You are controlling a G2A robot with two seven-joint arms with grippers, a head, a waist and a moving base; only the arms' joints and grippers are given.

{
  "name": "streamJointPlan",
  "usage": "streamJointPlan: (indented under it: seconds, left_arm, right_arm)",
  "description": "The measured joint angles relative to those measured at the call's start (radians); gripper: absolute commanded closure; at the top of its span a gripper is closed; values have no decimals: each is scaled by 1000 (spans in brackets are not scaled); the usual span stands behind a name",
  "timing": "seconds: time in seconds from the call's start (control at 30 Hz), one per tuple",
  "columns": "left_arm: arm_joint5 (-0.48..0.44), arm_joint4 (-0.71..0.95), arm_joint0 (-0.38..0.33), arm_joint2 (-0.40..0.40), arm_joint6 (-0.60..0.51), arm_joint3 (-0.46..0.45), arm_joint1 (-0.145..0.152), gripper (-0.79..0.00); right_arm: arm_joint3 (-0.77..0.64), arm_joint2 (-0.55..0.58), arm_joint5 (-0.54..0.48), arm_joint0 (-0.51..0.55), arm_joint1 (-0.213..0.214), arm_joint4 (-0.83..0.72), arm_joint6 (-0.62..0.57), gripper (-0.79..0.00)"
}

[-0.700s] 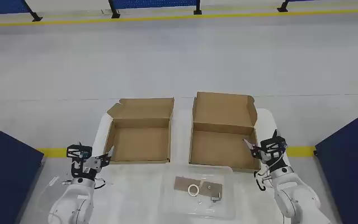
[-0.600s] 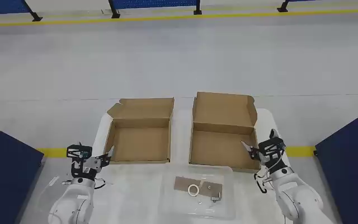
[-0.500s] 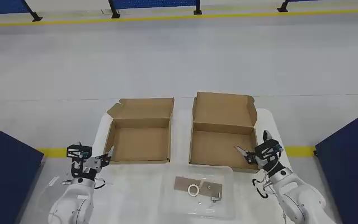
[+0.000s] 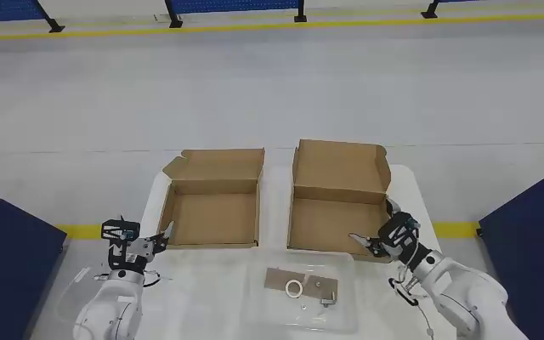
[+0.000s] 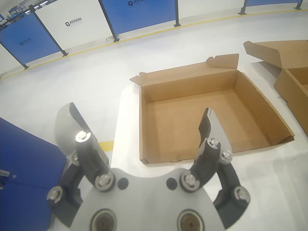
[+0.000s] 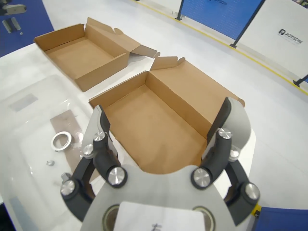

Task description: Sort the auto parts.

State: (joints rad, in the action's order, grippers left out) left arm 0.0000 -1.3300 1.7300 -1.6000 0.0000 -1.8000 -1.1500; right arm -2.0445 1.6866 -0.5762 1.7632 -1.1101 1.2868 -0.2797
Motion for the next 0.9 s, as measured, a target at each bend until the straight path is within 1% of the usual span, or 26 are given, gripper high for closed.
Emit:
streamJointPlan:
  seconds: [0.07,0.1,0.33,0.43,0.53,0.6,0.7,0.8,0.9]
  left_arm:
    - [0,0,0,0,0,0,0,-785]
    - [0,0,0,0,0,0,0,-785]
    - [0,0,0,0,0,0,0,-785]
    - [0,0,0,0,0,0,0,-785]
    - [0,0,0,0,0,0,0,-785]
    - [0,0,0,0,0,0,0,-785]
    - [0,0,0,0,0,0,0,-785]
    - [0,0,0,0,0,0,0,-785]
    - [0,0,0,0,0,0,0,-785]
  right_arm:
    - [-17,7,-66,-15,6,-29,-91,-785]
    - [-20,8,-75,-17,6,-33,-113,-785]
    - [-19,8,-66,-17,6,-32,-107,-785]
    - [-44,-8,-114,-20,10,-29,-132,-785]
    - [-76,-9,-175,-40,17,-51,-188,-785]
    - [-99,-23,-221,-63,23,-69,-254,-785]
    - [-128,-54,-256,-106,30,-112,-370,-785]
    - [-149,-89,-276,-156,37,-162,-496,-785]
    - [-155,-131,-272,-207,43,-208,-617,-785]
